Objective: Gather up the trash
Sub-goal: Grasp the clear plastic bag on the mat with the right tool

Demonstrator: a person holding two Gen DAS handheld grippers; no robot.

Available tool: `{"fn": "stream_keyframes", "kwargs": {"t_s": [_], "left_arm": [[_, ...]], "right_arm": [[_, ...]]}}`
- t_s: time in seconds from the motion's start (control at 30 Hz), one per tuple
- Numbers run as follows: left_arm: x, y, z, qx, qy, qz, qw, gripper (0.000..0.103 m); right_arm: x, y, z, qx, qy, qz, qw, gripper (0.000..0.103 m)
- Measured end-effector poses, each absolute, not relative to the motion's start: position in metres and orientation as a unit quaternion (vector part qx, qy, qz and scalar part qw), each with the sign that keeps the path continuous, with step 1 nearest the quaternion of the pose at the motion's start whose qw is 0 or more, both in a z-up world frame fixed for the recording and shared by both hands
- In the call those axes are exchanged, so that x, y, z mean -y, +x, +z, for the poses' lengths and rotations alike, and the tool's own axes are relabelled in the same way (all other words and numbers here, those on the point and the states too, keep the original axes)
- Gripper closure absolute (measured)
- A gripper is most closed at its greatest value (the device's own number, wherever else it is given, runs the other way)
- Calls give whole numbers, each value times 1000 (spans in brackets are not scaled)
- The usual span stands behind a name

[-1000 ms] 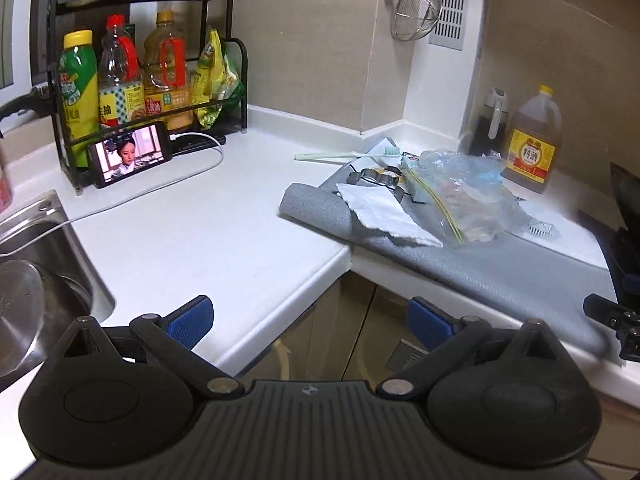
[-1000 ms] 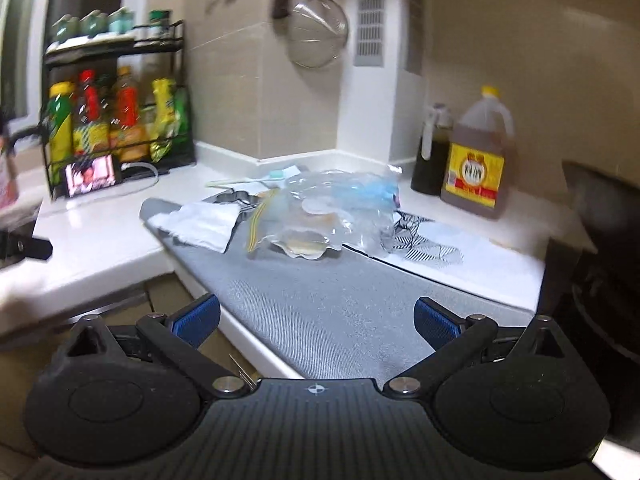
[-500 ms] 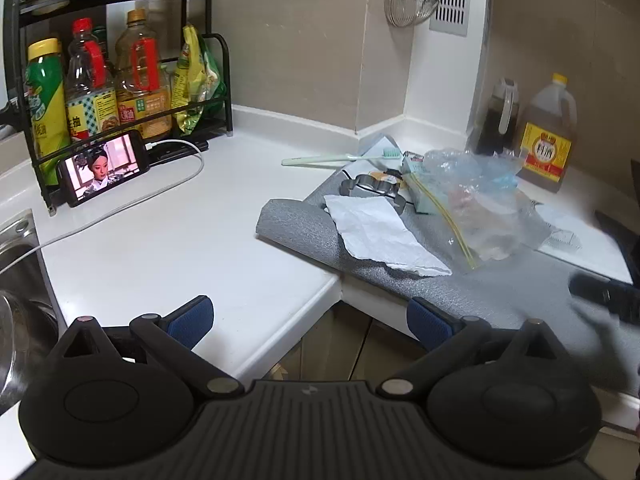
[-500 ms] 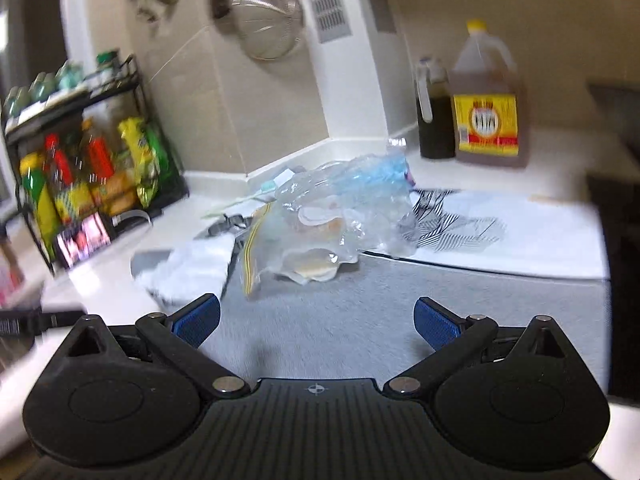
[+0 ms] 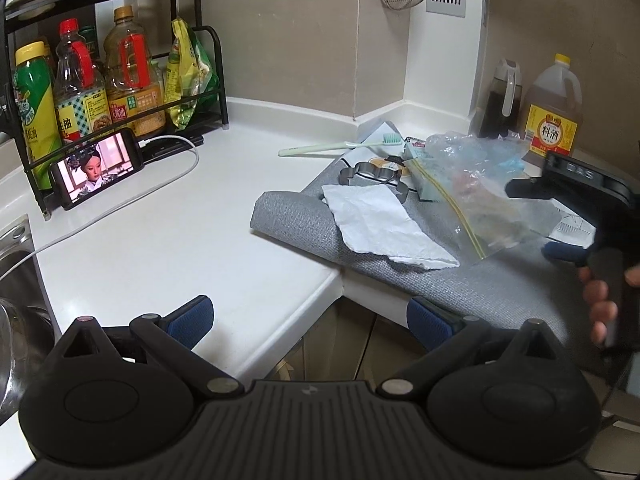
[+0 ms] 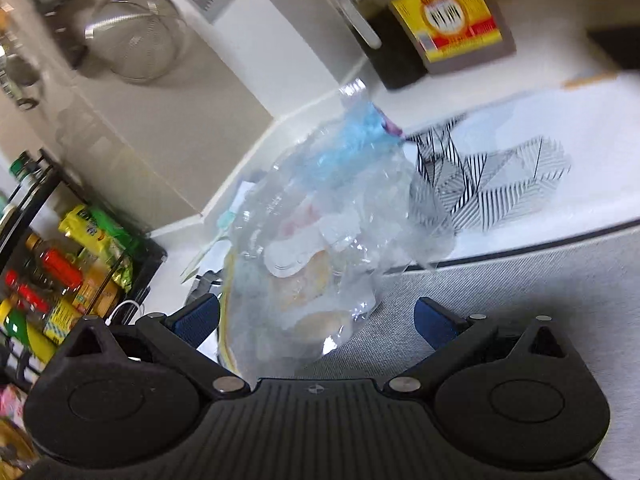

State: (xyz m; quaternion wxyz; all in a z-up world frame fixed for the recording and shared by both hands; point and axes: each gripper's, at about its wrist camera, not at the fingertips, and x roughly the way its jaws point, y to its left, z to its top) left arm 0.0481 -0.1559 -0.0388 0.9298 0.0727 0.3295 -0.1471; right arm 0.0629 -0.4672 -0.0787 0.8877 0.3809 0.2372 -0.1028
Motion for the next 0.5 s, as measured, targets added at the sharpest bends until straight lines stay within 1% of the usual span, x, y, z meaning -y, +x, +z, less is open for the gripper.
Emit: {"fn": "stream_keyframes", "kwargs": {"t_s": [0.03,0.1,0.17,0.2,0.23,0.3,0.4,0.5], "left_arm": [[156,48,-39,-330,73,-147,930,0],[156,49,-40,-331,73,-148,929,0],[157,50,-41,-333,74,-150,928,0],[158,50,-42,-333,75,-151,928,0],[159,50,-42,-333,76,-151,928,0],[161,50,-42,-333,78,-153,927,0],[164,51,-43,-333,81,-155,927,0],[168,52,-43,-333,82,-156,926,0]], "right_arm": [[467,65,-80,-236,382,-102,888,0],[464,69,-80,-236,366,-102,895,8],[462,70,-80,-246,355,-113,895,31],[463,69,-80,-246,354,-116,895,49],[465,67,-81,-245,359,-112,894,51],[468,60,-81,-235,366,-111,894,63],[467,48,-72,-228,336,-101,908,73],[464,29,-62,-219,303,-99,922,78]]}}
